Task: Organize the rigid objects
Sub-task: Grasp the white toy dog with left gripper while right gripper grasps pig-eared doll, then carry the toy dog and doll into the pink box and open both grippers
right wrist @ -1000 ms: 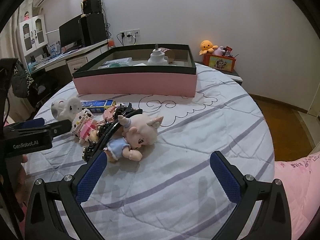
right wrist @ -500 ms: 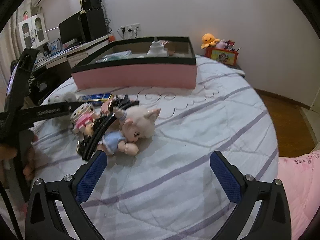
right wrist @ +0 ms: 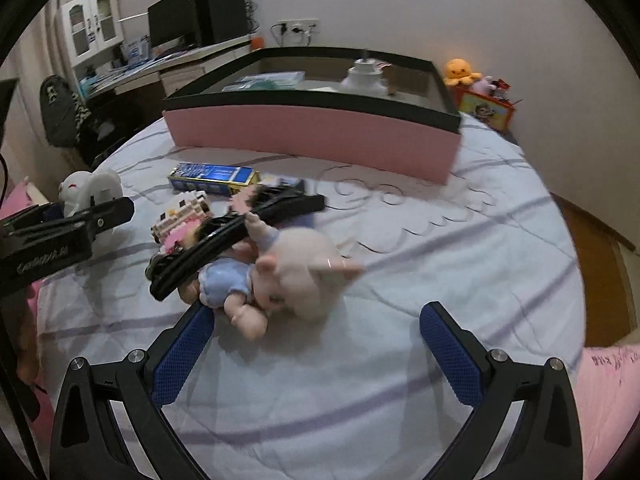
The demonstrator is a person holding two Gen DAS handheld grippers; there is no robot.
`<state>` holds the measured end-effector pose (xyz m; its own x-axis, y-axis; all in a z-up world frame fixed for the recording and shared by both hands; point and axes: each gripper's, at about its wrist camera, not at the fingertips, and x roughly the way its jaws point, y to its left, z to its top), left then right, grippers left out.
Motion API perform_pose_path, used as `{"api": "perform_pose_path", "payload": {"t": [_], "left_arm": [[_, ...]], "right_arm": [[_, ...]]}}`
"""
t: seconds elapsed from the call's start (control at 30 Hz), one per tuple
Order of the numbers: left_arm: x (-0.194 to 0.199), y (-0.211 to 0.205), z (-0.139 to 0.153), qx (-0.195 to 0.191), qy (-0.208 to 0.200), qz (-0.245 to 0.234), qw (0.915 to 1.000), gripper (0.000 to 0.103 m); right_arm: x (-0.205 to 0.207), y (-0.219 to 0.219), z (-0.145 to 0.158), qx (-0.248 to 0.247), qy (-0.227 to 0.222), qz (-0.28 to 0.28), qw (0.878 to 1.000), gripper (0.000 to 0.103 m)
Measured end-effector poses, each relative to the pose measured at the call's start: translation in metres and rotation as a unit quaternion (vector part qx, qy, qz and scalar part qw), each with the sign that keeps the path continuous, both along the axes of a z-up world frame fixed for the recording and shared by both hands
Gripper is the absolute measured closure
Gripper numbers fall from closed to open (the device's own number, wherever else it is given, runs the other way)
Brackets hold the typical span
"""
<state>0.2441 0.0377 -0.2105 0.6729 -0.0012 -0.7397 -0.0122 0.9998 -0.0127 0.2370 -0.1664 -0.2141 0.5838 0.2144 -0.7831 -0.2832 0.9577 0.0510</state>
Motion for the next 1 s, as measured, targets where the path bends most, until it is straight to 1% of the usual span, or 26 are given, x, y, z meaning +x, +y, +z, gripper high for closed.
{"api": "perform_pose_path", "payload": {"t": [0.1, 0.17, 0.3, 0.33, 0.37, 0.43, 0.47, 0.53, 0.63, 0.7, 0.77, 0.83, 0.9, 1.0], "left_arm": [[-0.004, 0.000, 0.004, -0.001, -0.004, -0.003, 1.0000, 0.033], [-0.007, 0.000, 0.006, -0.003, -0.007, -0.004, 1.0000, 0.033], [-0.012, -0.003, 0.006, -0.003, -0.006, -0.012, 0.9999, 0.033], [-0.013, -0.004, 0.006, -0.004, -0.006, -0.015, 0.9999, 0.033], [-0.014, -0.005, 0.007, -0.005, -0.007, -0.016, 0.9998, 0.033], [-0.016, -0.007, 0.009, -0.004, -0.010, -0.020, 0.9997, 0.033], [-0.017, -0.008, 0.010, -0.005, -0.011, -0.021, 0.9997, 0.033], [-0.021, -0.010, 0.012, -0.007, -0.013, -0.025, 0.9996, 0.033], [-0.029, -0.014, 0.017, -0.007, -0.019, -0.031, 0.9993, 0.033], [-0.035, -0.016, 0.021, -0.009, -0.026, -0.034, 0.9991, 0.033], [-0.039, -0.017, 0.024, -0.011, -0.030, -0.037, 0.9988, 0.033], [-0.045, -0.020, 0.028, -0.013, -0.036, -0.041, 0.9984, 0.033], [-0.052, -0.022, 0.033, -0.015, -0.042, -0.047, 0.9979, 0.033], [-0.062, -0.025, 0.041, -0.017, -0.055, -0.055, 0.9968, 0.033]], "right_arm": [[0.006, 0.009, -0.001, 0.007, 0.010, 0.025, 1.000, 0.000], [0.011, 0.013, -0.003, 0.019, 0.019, 0.030, 0.999, 0.000], [0.016, 0.012, -0.001, 0.046, 0.009, 0.013, 0.999, 0.000], [0.016, 0.011, -0.002, 0.048, 0.010, 0.009, 0.999, 0.002], [0.015, 0.012, -0.004, 0.044, 0.010, 0.005, 0.999, 0.006], [0.009, 0.010, -0.001, 0.051, 0.001, 0.004, 0.999, 0.020], [0.007, 0.009, 0.000, 0.058, 0.001, 0.005, 0.998, 0.021], [0.003, 0.007, 0.001, 0.057, 0.002, 0.003, 0.998, 0.021], [-0.003, 0.005, 0.004, 0.043, 0.005, 0.004, 0.999, 0.021], [-0.009, 0.004, 0.007, 0.030, 0.008, 0.008, 0.999, 0.021], [-0.018, 0.004, 0.013, 0.004, 0.000, 0.008, 1.000, 0.022], [-0.024, 0.002, 0.021, -0.008, -0.010, 0.009, 1.000, 0.022], [-0.031, -0.002, 0.032, 0.008, -0.017, 0.010, 1.000, 0.022], [-0.041, -0.003, 0.045, 0.015, -0.040, 0.008, 0.999, 0.022]]}}
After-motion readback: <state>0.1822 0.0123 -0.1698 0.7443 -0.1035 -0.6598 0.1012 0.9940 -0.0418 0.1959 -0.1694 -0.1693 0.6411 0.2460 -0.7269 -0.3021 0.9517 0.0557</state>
